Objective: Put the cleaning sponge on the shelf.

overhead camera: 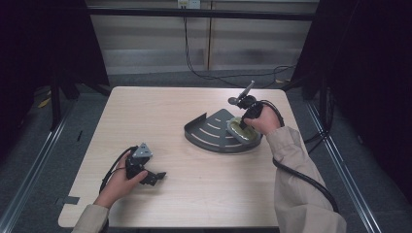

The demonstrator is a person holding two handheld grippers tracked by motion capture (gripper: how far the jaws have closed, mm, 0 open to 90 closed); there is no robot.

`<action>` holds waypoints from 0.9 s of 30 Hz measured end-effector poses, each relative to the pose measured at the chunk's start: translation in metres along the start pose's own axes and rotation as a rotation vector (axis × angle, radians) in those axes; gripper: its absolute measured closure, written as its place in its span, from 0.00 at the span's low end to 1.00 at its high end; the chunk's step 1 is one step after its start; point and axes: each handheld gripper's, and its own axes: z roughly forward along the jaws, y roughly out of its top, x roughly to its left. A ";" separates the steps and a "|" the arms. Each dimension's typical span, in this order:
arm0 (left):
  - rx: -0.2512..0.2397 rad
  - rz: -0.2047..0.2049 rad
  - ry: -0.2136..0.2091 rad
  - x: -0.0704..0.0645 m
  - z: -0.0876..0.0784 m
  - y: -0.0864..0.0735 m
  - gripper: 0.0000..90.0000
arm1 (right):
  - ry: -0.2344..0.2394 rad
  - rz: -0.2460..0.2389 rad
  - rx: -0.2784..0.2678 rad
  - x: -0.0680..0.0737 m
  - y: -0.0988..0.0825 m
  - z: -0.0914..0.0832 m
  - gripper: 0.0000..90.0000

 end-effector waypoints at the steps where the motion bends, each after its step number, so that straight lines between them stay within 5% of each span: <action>1: 0.000 0.000 0.000 0.000 0.000 0.000 0.00 | -0.003 -0.004 -0.004 -0.001 0.000 0.000 0.79; 27: 0.000 0.000 0.000 0.000 0.000 0.000 0.00 | -0.002 0.006 -0.023 -0.003 -0.007 0.001 0.76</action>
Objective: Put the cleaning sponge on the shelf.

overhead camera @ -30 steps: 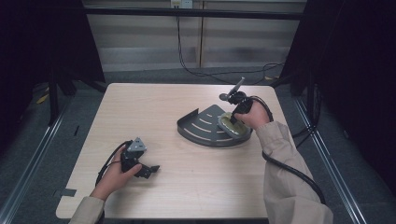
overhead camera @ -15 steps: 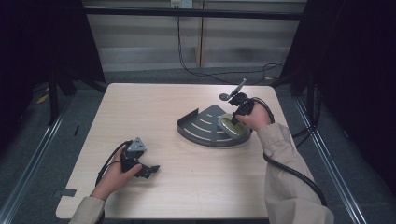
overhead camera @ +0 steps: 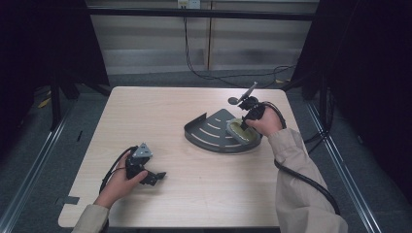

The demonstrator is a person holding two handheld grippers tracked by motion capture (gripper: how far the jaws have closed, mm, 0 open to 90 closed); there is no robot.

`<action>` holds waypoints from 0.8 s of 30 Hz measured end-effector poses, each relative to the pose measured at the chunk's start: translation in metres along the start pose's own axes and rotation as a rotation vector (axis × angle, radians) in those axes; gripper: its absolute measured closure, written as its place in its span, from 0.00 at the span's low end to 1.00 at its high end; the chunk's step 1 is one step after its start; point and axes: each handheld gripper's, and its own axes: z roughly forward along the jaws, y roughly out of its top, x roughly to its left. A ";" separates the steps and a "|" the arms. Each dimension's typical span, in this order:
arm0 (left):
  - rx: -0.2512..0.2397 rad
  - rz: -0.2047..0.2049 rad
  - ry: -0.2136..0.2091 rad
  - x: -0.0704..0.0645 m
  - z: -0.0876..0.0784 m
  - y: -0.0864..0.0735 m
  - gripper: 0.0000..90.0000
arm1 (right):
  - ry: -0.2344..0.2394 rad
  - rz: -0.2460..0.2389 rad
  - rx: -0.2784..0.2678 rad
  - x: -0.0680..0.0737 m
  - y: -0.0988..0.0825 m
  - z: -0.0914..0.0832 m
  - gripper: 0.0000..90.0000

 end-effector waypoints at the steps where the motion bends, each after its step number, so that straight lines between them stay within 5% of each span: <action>1: 0.000 0.001 0.000 0.000 0.000 0.000 0.00 | -0.001 0.000 0.000 0.000 0.000 0.000 0.75; 24: 0.000 0.001 0.002 0.000 0.000 0.000 0.00 | 0.006 0.073 -0.051 -0.001 -0.005 -0.014 0.30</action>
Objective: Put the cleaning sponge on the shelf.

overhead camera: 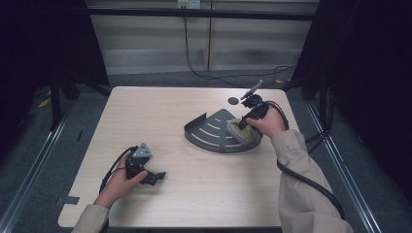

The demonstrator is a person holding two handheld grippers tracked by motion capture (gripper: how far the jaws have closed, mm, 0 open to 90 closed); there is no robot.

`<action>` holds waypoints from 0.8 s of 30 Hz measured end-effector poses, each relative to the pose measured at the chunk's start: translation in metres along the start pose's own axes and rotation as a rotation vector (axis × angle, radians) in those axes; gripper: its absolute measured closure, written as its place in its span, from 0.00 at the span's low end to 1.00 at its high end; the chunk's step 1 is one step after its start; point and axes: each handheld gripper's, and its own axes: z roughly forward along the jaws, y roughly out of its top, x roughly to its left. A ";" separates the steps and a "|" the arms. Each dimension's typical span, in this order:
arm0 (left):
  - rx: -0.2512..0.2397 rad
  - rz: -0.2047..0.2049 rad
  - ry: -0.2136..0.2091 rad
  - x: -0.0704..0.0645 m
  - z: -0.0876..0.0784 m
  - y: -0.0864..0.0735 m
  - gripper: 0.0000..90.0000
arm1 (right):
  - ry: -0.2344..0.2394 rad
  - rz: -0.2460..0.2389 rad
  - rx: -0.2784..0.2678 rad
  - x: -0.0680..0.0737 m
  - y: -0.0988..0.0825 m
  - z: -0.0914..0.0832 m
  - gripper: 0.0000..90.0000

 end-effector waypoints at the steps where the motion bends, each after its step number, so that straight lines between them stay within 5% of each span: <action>1: 0.000 -0.001 -0.002 0.000 0.000 0.000 0.00 | -0.006 -0.007 -0.002 0.000 0.000 -0.002 0.28; 12: 0.000 0.000 -0.002 0.000 0.000 0.000 0.00 | 0.011 -0.018 -0.019 0.003 -0.007 -0.012 0.17; 24: 0.004 0.003 -0.002 0.000 0.000 0.000 0.00 | 0.038 -0.047 -0.032 0.012 -0.020 -0.019 0.16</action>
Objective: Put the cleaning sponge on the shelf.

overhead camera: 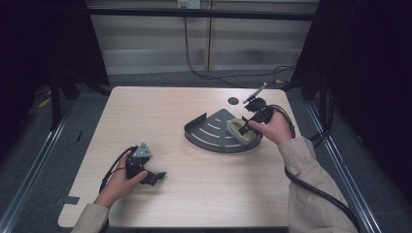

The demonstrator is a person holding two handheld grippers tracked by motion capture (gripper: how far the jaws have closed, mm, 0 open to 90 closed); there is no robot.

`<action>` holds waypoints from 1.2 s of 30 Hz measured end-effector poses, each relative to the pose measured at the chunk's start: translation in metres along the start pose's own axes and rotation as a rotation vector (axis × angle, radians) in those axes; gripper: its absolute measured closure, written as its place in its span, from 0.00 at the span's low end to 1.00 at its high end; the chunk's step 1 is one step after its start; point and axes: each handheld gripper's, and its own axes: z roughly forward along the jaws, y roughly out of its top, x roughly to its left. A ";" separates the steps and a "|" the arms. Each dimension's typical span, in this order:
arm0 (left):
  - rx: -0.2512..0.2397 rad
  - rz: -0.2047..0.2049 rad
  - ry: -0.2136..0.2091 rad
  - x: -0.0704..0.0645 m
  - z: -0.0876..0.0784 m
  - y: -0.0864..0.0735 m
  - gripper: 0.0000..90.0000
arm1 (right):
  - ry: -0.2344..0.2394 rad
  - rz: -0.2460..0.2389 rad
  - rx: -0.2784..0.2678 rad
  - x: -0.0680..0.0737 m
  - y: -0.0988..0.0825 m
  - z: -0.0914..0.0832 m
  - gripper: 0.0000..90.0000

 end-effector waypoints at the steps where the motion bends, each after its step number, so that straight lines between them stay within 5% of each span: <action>1: 0.000 0.000 -0.003 0.000 0.000 0.000 0.00 | 0.004 -0.009 0.000 0.001 -0.001 -0.001 0.16; 15: -0.001 -0.005 -0.005 0.000 0.000 0.000 0.00 | 0.038 -0.022 -0.038 0.011 -0.019 -0.018 0.17; 27: 0.002 0.002 -0.006 0.000 0.000 0.000 0.00 | 0.051 -0.012 -0.078 0.005 -0.044 -0.027 0.17; 36: 0.002 0.001 -0.006 0.000 0.000 0.000 0.00 | 0.061 -0.030 -0.058 0.007 -0.069 -0.024 0.17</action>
